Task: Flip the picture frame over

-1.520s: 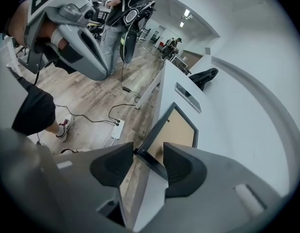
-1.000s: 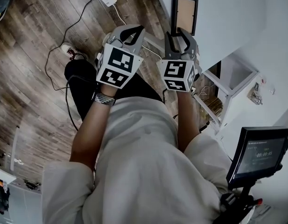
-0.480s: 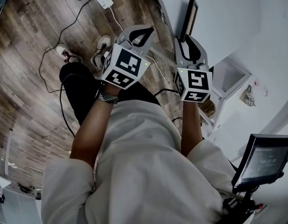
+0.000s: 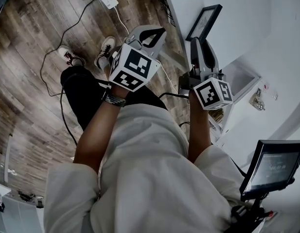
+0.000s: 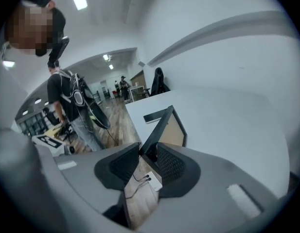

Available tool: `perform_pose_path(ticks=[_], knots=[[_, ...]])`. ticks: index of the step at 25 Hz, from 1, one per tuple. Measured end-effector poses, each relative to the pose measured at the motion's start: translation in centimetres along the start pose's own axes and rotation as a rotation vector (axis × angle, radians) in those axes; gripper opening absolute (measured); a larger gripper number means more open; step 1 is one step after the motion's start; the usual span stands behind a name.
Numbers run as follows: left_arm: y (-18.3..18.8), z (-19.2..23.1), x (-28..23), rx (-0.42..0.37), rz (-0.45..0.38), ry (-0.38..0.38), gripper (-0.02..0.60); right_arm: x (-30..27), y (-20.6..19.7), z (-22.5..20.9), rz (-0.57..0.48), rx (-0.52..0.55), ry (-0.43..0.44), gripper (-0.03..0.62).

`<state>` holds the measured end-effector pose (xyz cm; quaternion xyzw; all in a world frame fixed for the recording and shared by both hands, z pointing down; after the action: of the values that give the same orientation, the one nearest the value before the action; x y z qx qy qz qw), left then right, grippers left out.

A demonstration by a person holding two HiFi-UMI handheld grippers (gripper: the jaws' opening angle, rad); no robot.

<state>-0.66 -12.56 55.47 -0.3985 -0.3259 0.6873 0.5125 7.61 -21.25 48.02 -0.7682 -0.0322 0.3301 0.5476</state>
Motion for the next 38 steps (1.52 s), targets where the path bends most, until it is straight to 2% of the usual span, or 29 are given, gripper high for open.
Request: perform_pose_path(ticks=[5, 10, 20, 28, 38], knots=[[-0.1, 0.1, -0.2, 0.004, 0.002, -0.002, 0.003, 0.4, 0.8, -1.2, -0.11, -0.251, 0.015, 0.118], [-0.3, -0.1, -0.3, 0.008, 0.006, -0.005, 0.002, 1.7, 0.6, -3.9, -0.181, -0.38, -0.036, 0.113], [-0.1, -1.1, -1.0, -0.003, 0.023, -0.034, 0.002, 3.8, -0.5, -6.1, -0.233, -0.485, -0.092, 0.104], [-1.2, -3.2, -2.5, -0.034, 0.066, -0.097, 0.003, 5.2, -5.1, -7.5, -0.227, -0.621, -0.149, 0.1], [-1.4, -4.4, -3.3, -0.066, 0.139, -0.119, 0.003, 4.4, -8.0, -7.6, -0.249, -0.725, -0.152, 0.12]])
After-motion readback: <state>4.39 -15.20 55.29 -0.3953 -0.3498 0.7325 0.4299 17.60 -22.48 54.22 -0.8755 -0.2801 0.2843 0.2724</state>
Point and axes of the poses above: the fingertips, and each gripper's own axes: x backward along the fingers, z to its left, y out of its top, the point moved 4 cm from there along x, backward along the fingers, and after that the axes turned 8 degrees about -z, right-handed, at the moved point
